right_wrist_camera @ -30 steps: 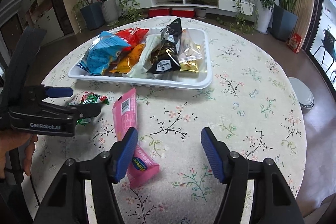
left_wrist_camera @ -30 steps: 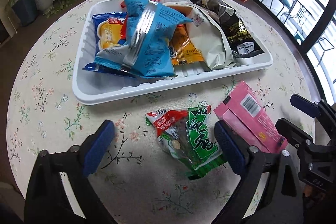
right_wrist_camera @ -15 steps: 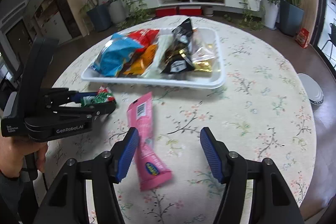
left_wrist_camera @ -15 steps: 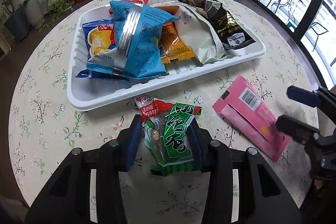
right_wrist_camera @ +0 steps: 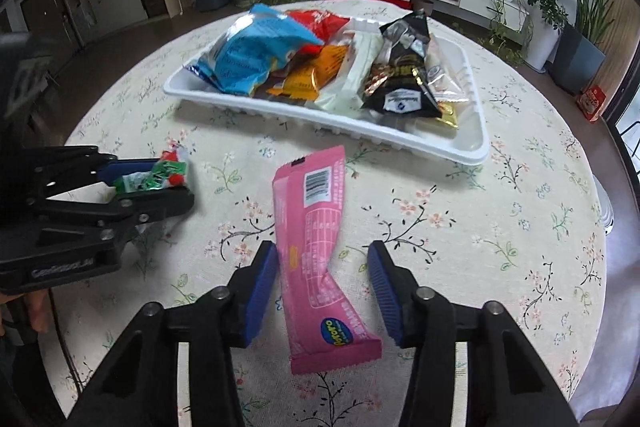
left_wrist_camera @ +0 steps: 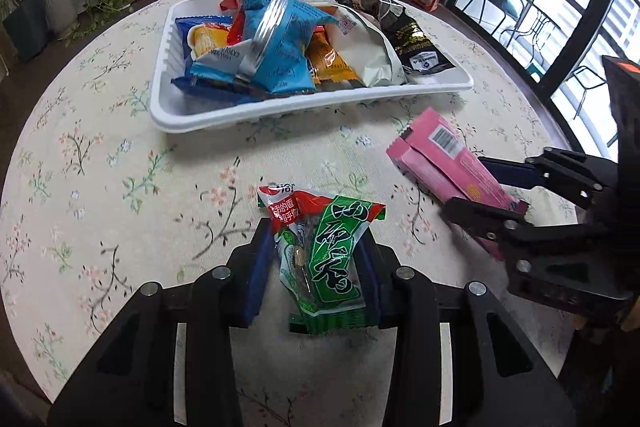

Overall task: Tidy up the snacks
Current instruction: 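Grasp the green-red candy packet with left tool while right tool grasps pink stick, then carry both packets over the white tray and lower them inside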

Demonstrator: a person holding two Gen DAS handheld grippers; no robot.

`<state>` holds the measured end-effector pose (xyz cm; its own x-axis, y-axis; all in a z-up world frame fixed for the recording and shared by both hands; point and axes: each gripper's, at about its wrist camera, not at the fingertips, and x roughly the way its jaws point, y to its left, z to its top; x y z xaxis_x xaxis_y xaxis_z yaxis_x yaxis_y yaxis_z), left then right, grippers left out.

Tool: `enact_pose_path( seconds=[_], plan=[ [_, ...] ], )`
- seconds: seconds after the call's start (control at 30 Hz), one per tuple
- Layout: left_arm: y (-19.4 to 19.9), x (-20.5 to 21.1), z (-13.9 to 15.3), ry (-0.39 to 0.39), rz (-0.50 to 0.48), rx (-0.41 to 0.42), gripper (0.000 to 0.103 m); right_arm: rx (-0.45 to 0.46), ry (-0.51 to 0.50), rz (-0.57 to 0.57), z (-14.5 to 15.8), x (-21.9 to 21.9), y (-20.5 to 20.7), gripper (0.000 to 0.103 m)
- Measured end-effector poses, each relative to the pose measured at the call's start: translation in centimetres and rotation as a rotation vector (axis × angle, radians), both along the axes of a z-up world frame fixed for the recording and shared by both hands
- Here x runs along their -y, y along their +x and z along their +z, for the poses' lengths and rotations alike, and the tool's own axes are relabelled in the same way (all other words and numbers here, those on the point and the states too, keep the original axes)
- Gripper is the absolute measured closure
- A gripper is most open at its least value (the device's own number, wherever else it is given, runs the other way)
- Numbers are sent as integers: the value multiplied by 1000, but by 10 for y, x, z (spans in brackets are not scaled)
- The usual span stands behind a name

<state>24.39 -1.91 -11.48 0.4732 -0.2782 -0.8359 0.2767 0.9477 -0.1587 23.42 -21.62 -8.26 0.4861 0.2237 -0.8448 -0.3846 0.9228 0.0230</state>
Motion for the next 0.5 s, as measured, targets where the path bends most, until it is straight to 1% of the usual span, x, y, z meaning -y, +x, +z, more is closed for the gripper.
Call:
enact_pose_path(
  seconds=[0.1,0.13,0.33,0.5],
  plan=[
    [-9,-3,1,-18,7,5,66,12,-27,17,-3,-3,-2,68],
    [-11,-3,1,-21,8,7,66,11,-23,20,-2,-3,-2,71],
    [-15,-2,5,-38,7,17,67,-13,29,-3,-1,7,-7,79],
    [-21,-5,10,-60,9,23,67,-39,120,-45,3,22,-17,81]
  ],
)
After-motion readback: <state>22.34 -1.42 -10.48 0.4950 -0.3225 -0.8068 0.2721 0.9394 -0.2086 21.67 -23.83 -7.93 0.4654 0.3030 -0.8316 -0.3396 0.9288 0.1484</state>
